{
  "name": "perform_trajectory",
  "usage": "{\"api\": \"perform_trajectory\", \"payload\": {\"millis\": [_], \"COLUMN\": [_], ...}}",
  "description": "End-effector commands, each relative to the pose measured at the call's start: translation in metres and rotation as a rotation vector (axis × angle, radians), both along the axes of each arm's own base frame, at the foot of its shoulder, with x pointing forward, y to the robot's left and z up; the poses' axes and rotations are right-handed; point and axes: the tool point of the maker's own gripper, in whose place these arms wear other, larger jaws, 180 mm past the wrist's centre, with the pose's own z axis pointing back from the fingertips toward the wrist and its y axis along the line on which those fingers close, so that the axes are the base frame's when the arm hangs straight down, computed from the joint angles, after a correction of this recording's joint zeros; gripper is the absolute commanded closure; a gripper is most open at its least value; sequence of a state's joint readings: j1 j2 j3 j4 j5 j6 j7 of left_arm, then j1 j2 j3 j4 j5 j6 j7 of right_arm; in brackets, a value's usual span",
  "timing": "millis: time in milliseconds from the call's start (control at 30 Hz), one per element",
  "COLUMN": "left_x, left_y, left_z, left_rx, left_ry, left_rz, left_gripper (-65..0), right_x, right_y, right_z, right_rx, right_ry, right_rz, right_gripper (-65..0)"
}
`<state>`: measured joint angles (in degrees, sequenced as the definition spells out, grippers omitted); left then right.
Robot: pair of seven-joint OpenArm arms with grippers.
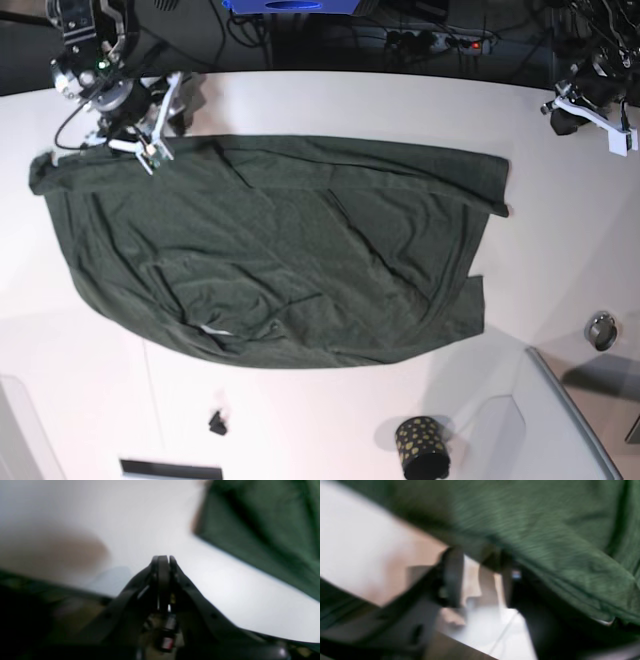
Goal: Layout the t-shirt on the table in an organized manner, then fold the t-shirt properly
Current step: 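Release the corners and raise both grippers off the shirt, then lower the right gripper onto the shirt body near its corner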
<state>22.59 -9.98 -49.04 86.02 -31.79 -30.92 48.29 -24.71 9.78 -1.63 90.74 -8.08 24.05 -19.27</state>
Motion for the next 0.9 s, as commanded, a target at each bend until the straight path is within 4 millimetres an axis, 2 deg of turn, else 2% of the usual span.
{"api": "perform_trajectory", "payload": {"millis": [0,67,133,267,367,467,667,867], "left_x": [0.007,-0.002,-0.009,-0.01,-0.01,-0.01,-0.011,-0.011], "left_y": [0.008,0.009,0.009,0.002,-0.001,-0.002,-0.002,-0.003], "left_z": [0.01,0.004,0.002,0.002,0.002,0.001,0.001,0.0], "left_rx": [0.045,0.067,0.072,0.065,0.061,0.056,0.058,0.055], "left_ry": [-0.036,-0.013,-0.003,-0.01,-0.014,-0.015,-0.014,-0.012], "left_rz": [-0.013,-0.009,-0.011,-0.058,-0.077,-0.078,-0.075,-0.077], "left_gripper": [0.0,0.0,0.0,0.0,0.0,0.0,0.0,0.0], "right_x": [0.015,0.016,0.019,0.023,0.017,0.012,0.027,0.031], "right_y": [-0.004,-0.002,0.008,0.035,0.054,0.066,0.059,0.052], "right_z": [0.011,0.011,0.012,0.02,0.02,0.017,0.024,0.012], "right_rx": [-0.012,-0.025,-0.053,-0.135,-0.175,-0.172,-0.195,-0.216], "right_ry": [-0.058,-0.062,-0.073,-0.122,-0.134,-0.13,-0.184,-0.16], "right_rz": [0.008,0.031,0.09,0.231,0.324,0.361,0.293,0.286], "right_gripper": [-34.2,-38.0,-38.1,-38.1,-38.0,-37.8,-37.7,-37.4]}}
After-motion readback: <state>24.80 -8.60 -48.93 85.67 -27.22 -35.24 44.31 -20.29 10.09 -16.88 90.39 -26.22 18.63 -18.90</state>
